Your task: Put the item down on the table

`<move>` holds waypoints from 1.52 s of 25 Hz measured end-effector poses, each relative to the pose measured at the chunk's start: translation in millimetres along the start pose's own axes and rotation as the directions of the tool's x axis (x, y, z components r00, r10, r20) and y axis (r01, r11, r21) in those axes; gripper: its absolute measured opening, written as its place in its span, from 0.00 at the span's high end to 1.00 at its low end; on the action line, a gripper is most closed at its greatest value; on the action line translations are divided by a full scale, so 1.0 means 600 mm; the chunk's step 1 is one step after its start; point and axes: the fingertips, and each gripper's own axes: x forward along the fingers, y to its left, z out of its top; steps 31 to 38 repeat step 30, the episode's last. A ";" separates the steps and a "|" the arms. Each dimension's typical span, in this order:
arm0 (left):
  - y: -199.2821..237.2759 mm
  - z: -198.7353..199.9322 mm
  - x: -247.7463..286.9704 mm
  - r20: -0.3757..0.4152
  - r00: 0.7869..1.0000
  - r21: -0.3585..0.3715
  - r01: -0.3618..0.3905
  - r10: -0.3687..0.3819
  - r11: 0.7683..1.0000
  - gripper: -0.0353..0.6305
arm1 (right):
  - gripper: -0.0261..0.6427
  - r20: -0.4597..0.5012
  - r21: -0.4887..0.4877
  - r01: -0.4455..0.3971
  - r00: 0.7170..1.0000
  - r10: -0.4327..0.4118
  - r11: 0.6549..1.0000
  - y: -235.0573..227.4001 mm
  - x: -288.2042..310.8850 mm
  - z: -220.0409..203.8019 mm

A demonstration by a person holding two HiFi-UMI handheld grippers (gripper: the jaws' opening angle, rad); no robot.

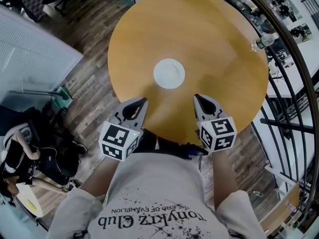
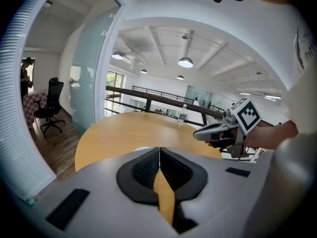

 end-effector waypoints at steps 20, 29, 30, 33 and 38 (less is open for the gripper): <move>-0.007 0.013 -0.029 0.033 0.999 0.017 -0.018 0.017 1.000 0.91 | 0.92 0.051 -0.010 -0.021 0.998 0.021 1.000 0.037 -0.040 0.036; -0.019 0.018 -0.037 0.043 0.999 0.012 -0.015 0.014 1.000 0.91 | 0.92 0.048 -0.003 -0.030 0.998 0.030 1.000 0.045 -0.049 0.036; -0.022 0.018 -0.038 0.043 0.999 0.012 -0.011 0.011 1.000 0.91 | 0.92 0.046 -0.001 -0.029 0.999 0.029 1.000 0.046 -0.052 0.034; -0.022 0.018 -0.038 0.043 0.999 0.012 -0.011 0.011 1.000 0.91 | 0.92 0.046 -0.001 -0.029 0.999 0.029 1.000 0.046 -0.052 0.034; -0.022 0.018 -0.038 0.043 0.999 0.012 -0.011 0.011 1.000 0.91 | 0.92 0.046 -0.001 -0.029 0.999 0.029 1.000 0.046 -0.052 0.034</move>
